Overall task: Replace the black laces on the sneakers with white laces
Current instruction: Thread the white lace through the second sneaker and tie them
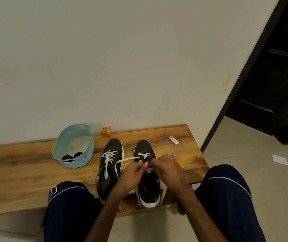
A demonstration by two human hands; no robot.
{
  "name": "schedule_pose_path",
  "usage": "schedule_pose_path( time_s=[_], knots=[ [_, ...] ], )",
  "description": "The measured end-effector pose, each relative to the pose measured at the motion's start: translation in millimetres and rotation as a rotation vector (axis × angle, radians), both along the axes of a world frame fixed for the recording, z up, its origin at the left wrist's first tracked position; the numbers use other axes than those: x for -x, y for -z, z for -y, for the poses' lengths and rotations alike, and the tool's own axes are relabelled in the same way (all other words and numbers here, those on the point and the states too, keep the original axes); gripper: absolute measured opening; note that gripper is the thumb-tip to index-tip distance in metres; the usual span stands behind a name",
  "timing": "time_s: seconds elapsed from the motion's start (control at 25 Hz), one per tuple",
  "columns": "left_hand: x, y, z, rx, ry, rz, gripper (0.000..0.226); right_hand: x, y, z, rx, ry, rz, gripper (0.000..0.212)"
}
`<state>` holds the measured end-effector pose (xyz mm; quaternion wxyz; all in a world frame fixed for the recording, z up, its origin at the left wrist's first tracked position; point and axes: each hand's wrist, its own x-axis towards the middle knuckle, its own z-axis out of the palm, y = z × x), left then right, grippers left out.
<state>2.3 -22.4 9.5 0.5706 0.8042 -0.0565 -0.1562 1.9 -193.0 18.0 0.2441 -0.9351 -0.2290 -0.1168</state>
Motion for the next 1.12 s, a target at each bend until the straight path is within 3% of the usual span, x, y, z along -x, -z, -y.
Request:
schedule_pose_path(
  time_s=[0.12, 0.4, 0.48, 0.6, 0.68, 0.84, 1.0, 1.12],
  knots=[
    [-3.1, 1.1, -1.7, 0.064, -0.016, 0.021, 0.035, -6.8, 0.0, 11.9, -0.173, -0.042, -0.152, 0.012],
    [-8.7, 10.6, 2.4, 0.078, -0.111, -0.052, 0.019, -15.4, 20.3, 6.4, -0.237, 0.025, -0.167, 0.02],
    [-13.5, 15.8, -1.0, -0.045, -0.272, 0.003, 0.016, -24.2, 30.4, 3.9, -0.233, 0.106, -0.282, 0.032],
    [-16.8, 23.7, -8.3, -0.301, -0.458, 0.072, 0.017, -37.8, 49.5, 2.0, -0.011, 0.18, -0.505, 0.058],
    [-20.6, 29.1, -8.0, -0.443, -0.51, 0.115, 0.021, -41.8, 60.4, -2.9, 0.005, 0.174, -0.575, 0.058],
    [-30.0, 37.3, 2.6, -0.602, -0.543, 0.197, 0.025, -40.1, 72.3, -10.1, -0.099, 0.215, -0.508, 0.04],
    [-36.3, 46.7, 17.3, -0.656, -0.436, 0.251, 0.026, -33.7, 82.7, -6.0, -0.442, 0.289, -0.572, 0.035],
    [-40.5, 49.6, 26.3, -0.731, -0.364, 0.252, 0.029, -33.3, 86.1, -2.2, -0.579, 0.298, -0.648, 0.035]
  ],
)
